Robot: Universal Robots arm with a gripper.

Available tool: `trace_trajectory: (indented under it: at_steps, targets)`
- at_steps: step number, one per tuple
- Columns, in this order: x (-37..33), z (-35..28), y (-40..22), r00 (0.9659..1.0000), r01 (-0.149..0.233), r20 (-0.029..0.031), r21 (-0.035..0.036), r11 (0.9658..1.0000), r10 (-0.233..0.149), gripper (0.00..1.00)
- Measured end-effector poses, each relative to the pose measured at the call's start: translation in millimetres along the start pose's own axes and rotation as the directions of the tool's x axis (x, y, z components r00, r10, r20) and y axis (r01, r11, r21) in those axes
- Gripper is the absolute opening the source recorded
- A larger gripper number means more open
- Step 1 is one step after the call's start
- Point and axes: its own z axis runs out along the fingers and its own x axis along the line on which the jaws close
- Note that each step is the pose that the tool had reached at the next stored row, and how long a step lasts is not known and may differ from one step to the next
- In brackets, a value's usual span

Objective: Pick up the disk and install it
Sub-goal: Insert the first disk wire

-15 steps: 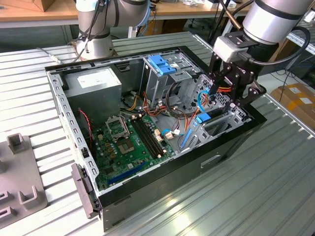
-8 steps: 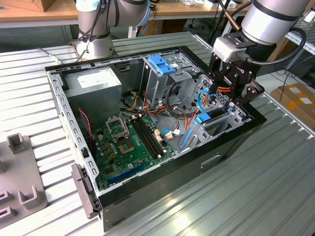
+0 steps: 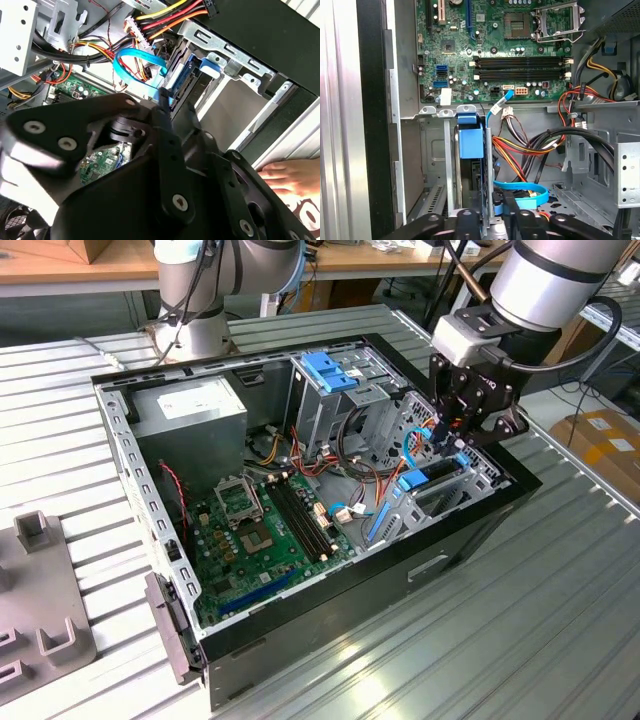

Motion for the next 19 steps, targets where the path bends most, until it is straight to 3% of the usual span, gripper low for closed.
trace_trajectory:
  at_steps: [1, 3, 9, 13, 17, 19]
  targets:
    - [0.0, 0.0, 0.0, 1.0000, 0.000, -0.0001, 0.0000, 1.0000, 0.000, 0.30]
    - [0.0, 0.0, 0.0, 1.0000, 0.000, -0.0006, 0.0000, 1.0000, 0.000, 0.17]
    - [0.0, 0.2, -0.1, 1.0000, 0.001, 0.0021, 0.0002, 1.0000, -0.001, 0.17]
    - [0.2, 0.3, 1.5, 0.9999, 0.005, 0.0106, 0.0076, 1.0000, -0.005, 0.17]
    - [0.2, 0.2, 1.8, 0.9999, 0.005, 0.0106, 0.0080, 1.0000, -0.005, 0.17]
    - [0.2, 0.2, 1.8, 0.9999, 0.005, 0.0105, 0.0080, 1.0000, -0.005, 0.10]
